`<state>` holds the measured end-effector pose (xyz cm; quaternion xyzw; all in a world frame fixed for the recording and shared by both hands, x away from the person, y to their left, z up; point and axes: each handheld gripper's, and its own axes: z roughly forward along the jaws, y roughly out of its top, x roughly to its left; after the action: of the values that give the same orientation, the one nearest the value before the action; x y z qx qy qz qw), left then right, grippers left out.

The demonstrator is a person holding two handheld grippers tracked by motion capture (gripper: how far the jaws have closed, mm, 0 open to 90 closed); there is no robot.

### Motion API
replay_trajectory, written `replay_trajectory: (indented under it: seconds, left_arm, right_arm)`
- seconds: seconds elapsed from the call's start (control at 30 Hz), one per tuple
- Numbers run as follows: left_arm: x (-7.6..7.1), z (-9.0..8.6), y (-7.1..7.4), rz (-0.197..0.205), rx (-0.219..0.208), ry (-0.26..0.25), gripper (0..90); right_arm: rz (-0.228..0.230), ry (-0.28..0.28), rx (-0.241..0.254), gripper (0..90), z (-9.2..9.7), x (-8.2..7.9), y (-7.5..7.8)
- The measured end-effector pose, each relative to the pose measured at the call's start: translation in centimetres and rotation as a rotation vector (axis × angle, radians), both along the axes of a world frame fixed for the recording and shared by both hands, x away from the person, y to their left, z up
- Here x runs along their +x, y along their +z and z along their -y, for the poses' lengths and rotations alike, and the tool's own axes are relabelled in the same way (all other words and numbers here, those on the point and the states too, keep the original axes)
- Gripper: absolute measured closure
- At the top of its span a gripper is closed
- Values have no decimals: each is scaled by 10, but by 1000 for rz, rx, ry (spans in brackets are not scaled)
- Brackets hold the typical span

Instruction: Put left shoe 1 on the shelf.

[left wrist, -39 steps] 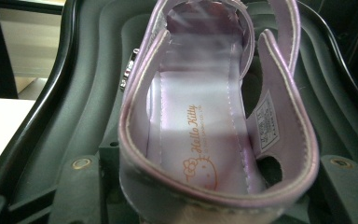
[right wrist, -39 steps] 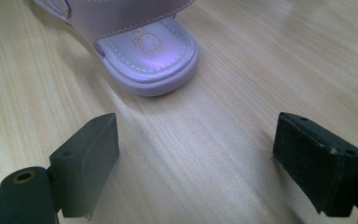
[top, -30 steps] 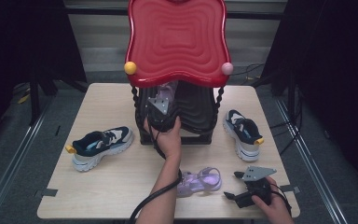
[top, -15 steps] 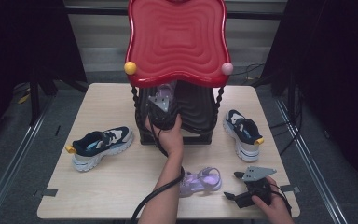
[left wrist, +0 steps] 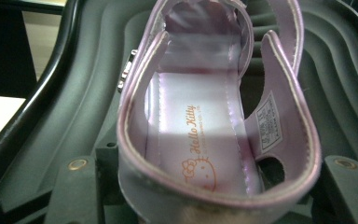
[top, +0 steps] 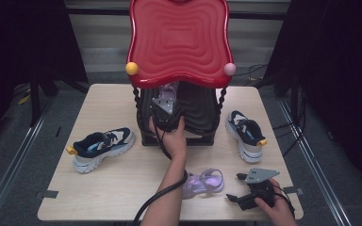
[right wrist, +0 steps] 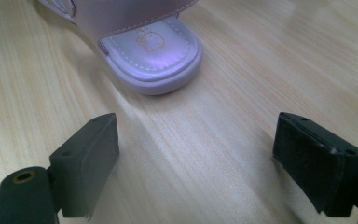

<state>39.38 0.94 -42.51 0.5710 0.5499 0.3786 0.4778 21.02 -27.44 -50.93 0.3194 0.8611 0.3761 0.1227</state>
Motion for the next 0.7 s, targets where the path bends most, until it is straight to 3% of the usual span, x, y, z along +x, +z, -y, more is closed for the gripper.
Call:
replay_trajectory:
  seconds: [0.23, 0.7]
  left_arm:
    - [-1, 2, -1, -10, 14, -23, 308]
    - [-1, 0, -1, -25, 29, -50, 307]
  right_arm:
    - [0, 0, 0, 138, 0, 0, 0]
    - [-1, 0, 0, 138, 0, 0, 0]
